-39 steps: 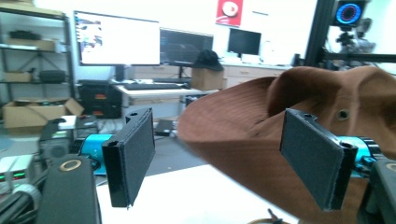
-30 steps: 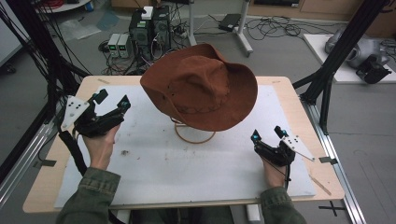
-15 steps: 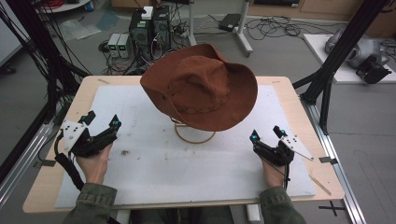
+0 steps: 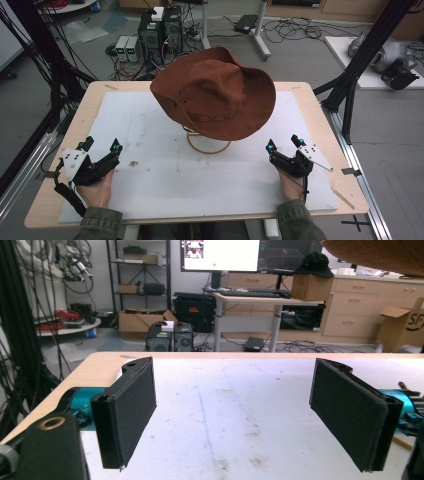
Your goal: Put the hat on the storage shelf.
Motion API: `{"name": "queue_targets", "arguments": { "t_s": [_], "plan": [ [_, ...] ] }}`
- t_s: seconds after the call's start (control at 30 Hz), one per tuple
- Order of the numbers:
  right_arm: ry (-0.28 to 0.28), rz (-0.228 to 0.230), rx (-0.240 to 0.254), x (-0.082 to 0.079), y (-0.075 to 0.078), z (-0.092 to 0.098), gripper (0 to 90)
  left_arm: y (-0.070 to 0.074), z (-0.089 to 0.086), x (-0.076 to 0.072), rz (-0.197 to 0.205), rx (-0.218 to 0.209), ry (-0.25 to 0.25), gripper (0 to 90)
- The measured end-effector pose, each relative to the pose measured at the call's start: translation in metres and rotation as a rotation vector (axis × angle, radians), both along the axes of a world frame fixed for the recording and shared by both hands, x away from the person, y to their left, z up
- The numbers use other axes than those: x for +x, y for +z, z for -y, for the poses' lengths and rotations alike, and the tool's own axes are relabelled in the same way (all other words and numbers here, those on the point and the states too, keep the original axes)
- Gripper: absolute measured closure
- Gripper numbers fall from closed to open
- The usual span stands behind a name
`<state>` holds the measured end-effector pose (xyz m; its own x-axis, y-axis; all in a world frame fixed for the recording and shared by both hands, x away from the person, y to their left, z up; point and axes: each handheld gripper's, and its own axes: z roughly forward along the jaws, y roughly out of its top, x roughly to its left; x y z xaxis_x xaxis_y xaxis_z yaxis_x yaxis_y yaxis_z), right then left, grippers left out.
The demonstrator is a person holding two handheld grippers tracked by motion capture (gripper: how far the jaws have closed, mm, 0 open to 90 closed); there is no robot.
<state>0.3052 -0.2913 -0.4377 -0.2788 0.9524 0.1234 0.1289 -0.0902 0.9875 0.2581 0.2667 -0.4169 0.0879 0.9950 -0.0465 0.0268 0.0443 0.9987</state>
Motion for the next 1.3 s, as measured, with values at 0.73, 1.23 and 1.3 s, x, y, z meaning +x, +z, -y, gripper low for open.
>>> {"name": "queue_targets", "arguments": {
  "t_s": [0.73, 1.23, 1.3],
  "plan": [
    [0.001, 0.004, -0.01, -0.001, 0.0, -0.005, 9.7, -0.009, -0.003, -0.005, -0.05, -0.004, -0.072, 23.7],
    [0.013, 0.002, -0.019, -0.002, 0.0, -0.006, 9.7, -0.008, -0.002, -0.009, -0.03, -0.012, -0.083, 20.8],
    [0.013, 0.003, -0.02, -0.001, -0.001, -0.006, 9.7, -0.009, -0.003, -0.009, -0.032, -0.017, -0.083, 20.5]
  ]
}}
